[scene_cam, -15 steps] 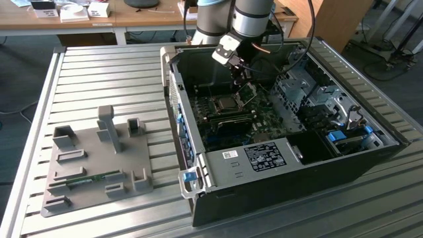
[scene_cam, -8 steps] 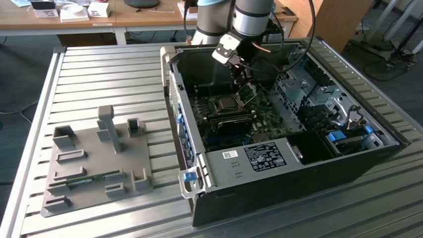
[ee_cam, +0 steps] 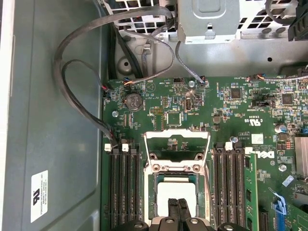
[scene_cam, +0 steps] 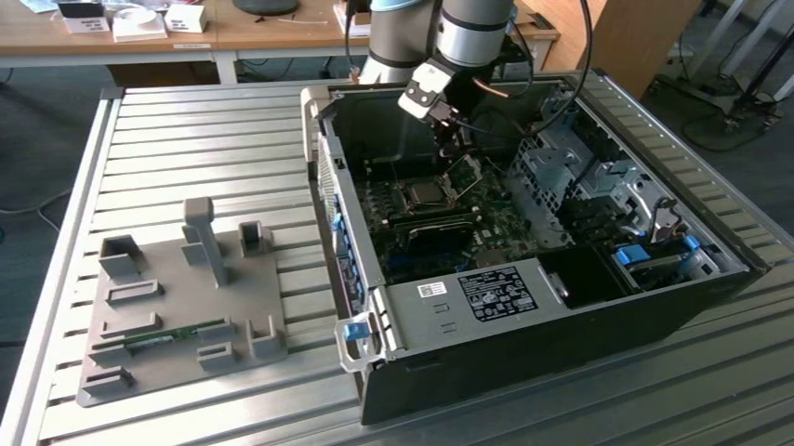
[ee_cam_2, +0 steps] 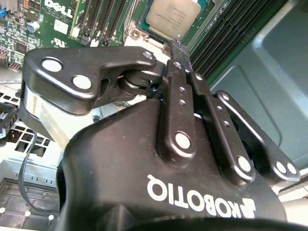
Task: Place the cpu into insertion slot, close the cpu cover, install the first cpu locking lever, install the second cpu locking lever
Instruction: 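Close the cpu cover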
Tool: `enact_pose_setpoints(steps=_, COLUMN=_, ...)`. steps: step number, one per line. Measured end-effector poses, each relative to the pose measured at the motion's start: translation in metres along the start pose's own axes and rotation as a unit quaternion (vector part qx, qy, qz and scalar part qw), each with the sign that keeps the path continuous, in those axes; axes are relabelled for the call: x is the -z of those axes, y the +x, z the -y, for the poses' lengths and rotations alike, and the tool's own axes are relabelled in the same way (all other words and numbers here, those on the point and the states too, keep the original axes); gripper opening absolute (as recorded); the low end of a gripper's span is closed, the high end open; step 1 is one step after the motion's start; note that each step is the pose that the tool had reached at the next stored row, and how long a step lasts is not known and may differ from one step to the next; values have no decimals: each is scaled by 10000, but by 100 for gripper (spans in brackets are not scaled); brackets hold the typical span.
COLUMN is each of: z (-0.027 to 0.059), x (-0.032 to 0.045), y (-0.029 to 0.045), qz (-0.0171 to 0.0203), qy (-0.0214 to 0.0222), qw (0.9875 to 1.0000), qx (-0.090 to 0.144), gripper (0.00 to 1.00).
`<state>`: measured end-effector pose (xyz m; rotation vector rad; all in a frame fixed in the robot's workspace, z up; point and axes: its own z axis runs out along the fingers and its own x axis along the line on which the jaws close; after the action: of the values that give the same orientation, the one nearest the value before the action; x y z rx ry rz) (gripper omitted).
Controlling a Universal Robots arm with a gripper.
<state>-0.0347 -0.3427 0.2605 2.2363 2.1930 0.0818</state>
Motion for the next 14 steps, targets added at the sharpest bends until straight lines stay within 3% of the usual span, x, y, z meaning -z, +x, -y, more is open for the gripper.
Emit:
enact_pose_setpoints(steps=6, z=-45, x=-1, y=1, qz=1, qy=1, qw=10000, qx=0, gripper=11)
enact_pose_setpoints(steps=14, z=-196, x=-8, y=3, qz=1, qy=1, qw=10000, qx=0, gripper=11)
